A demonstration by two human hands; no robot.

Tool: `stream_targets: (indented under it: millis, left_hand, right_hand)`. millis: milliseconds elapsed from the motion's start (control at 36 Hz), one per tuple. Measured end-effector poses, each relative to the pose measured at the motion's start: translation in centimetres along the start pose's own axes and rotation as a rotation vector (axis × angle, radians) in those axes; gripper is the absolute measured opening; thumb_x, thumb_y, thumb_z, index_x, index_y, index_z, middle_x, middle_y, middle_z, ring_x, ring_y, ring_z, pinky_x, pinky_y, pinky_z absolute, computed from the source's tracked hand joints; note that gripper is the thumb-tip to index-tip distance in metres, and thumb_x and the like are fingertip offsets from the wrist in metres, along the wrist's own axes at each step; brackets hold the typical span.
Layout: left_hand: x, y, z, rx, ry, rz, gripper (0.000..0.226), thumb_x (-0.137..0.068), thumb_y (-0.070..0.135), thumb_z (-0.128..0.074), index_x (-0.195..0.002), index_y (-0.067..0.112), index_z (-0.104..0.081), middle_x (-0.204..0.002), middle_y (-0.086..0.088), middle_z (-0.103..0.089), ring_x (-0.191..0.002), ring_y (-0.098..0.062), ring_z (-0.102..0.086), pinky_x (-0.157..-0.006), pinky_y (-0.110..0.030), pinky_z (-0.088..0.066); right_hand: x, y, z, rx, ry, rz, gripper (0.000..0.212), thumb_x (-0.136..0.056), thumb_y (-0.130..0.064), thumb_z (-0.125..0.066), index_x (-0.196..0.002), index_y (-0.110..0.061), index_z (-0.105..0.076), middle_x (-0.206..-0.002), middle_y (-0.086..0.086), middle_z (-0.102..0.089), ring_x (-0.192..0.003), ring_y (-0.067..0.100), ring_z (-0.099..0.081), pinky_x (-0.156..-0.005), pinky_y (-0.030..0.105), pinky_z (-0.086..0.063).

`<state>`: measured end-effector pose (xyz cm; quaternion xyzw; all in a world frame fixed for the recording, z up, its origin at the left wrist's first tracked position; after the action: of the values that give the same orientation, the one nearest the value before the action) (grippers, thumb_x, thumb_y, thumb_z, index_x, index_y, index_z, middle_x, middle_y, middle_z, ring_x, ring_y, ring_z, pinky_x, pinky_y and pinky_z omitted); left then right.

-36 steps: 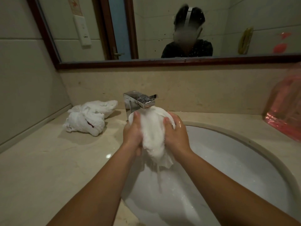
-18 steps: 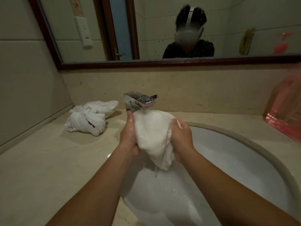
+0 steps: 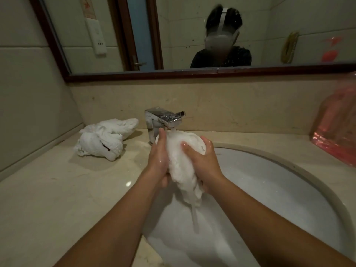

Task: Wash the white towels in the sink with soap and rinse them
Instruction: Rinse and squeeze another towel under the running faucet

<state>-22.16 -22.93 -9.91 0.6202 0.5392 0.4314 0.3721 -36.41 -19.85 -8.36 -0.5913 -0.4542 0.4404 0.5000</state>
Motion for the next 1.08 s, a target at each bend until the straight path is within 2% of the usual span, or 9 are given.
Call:
stream_targets:
  millis: [111,250,361,444,556,639,722,944,1083]
  left_hand:
    - [-0.3,0.5,1.0,-0.059,0.059,-0.040,0.108,-0.053,0.086,-0.087,-0.132,0.014,-0.069,-0.120,-0.017,-0.077,-0.109,-0.038,-0.076,-0.102,-0.059,-0.057]
    - [-0.3,0.3,1.9,-0.109,0.112,-0.017,0.109,-0.034,0.055,-0.106,-0.127,0.013,-0.069,-0.109,-0.013,-0.081,-0.099,-0.033,-0.079,-0.093,-0.054,-0.063]
    - [0.2,0.4,1.2,-0.055,0.060,0.014,0.063,-0.078,0.039,-0.089,-0.130,0.010,-0.070,-0.115,-0.016,-0.078,-0.101,-0.033,-0.078,-0.090,-0.052,-0.064]
    - [0.6,0.8,0.7,-0.016,0.062,0.023,0.032,-0.102,0.041,-0.067,-0.112,0.012,-0.076,-0.108,-0.016,-0.079,-0.086,-0.025,-0.078,-0.075,-0.039,-0.065]
    - [1.0,1.2,0.8,0.088,0.076,0.036,0.048,-0.102,0.046,-0.061,-0.120,0.003,-0.070,-0.101,-0.019,-0.080,-0.087,-0.028,-0.080,-0.066,-0.038,-0.064]
    - [1.4,1.2,0.6,0.147,0.020,0.044,0.058,-0.104,0.048,-0.056,-0.135,0.001,-0.066,-0.124,-0.023,-0.074,-0.117,-0.040,-0.072,-0.101,-0.051,-0.058]
    - [1.8,1.6,0.4,0.204,-0.011,0.028,0.054,-0.106,0.047,-0.052,-0.136,0.003,-0.066,-0.128,-0.023,-0.073,-0.123,-0.042,-0.068,-0.111,-0.053,-0.050]
    - [2.1,2.2,0.0,0.219,-0.061,-0.024,0.052,-0.107,0.047,-0.048,-0.132,0.006,-0.068,-0.127,-0.022,-0.074,-0.118,-0.040,-0.071,-0.106,-0.053,-0.052]
    - [1.7,1.9,0.1,0.157,-0.018,-0.035,0.064,-0.095,0.050,-0.066,-0.144,0.009,-0.061,-0.132,-0.022,-0.071,-0.120,-0.043,-0.070,-0.109,-0.061,-0.051]
  right_hand:
    - [-0.4,-0.2,0.1,0.100,0.009,0.059,0.055,-0.099,-0.045,-0.071,-0.147,-0.025,-0.053,-0.137,-0.007,-0.066,-0.120,0.014,-0.067,-0.103,0.041,-0.058]
    - [-0.2,-0.5,0.8,0.133,0.075,0.114,0.047,-0.106,-0.035,-0.062,-0.151,-0.025,-0.049,-0.135,-0.008,-0.057,-0.120,0.013,-0.059,-0.083,0.012,-0.051]
    - [-0.4,0.2,1.3,0.037,0.148,0.038,0.046,-0.107,-0.041,-0.060,-0.151,-0.033,-0.049,-0.144,-0.006,-0.056,-0.130,0.018,-0.057,-0.109,0.039,-0.052]
    - [-0.7,0.9,1.3,-0.043,0.151,-0.029,0.052,-0.102,-0.052,-0.062,-0.151,-0.043,-0.046,-0.151,-0.003,-0.055,-0.133,0.024,-0.059,-0.112,0.050,-0.052]
    - [-0.7,0.9,1.1,-0.053,0.112,-0.056,0.060,-0.104,-0.052,-0.059,-0.158,-0.035,-0.039,-0.149,-0.002,-0.055,-0.131,0.024,-0.059,-0.111,0.049,-0.053]
    - [-0.6,0.7,0.9,-0.013,0.086,-0.023,0.056,-0.105,-0.051,-0.059,-0.153,-0.024,-0.047,-0.139,-0.001,-0.064,-0.120,0.018,-0.065,-0.102,0.041,-0.057]
    - [-0.4,0.4,0.6,0.010,0.061,-0.017,0.045,-0.107,-0.048,-0.055,-0.147,-0.027,-0.048,-0.126,-0.007,-0.064,-0.110,0.007,-0.064,-0.086,0.026,-0.055]
    - [-0.1,1.1,-0.3,0.088,0.074,-0.092,0.060,-0.105,-0.066,-0.040,-0.157,-0.036,-0.034,-0.146,0.000,-0.055,-0.130,0.026,-0.057,-0.111,0.048,-0.050]
    - [0.3,2.0,-0.9,0.011,0.065,-0.160,0.085,-0.089,-0.085,-0.044,-0.158,-0.038,-0.029,-0.145,-0.003,-0.056,-0.128,0.027,-0.059,-0.111,0.053,-0.051]
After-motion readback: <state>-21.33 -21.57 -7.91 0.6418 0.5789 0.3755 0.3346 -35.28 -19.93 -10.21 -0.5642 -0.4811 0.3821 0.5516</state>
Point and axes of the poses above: each hand's wrist, its own x-axis away from the middle knuckle, its own z-axis out of the back of the hand, y = z × x, the point moved 9 cm from there along -x, towards the middle knuckle
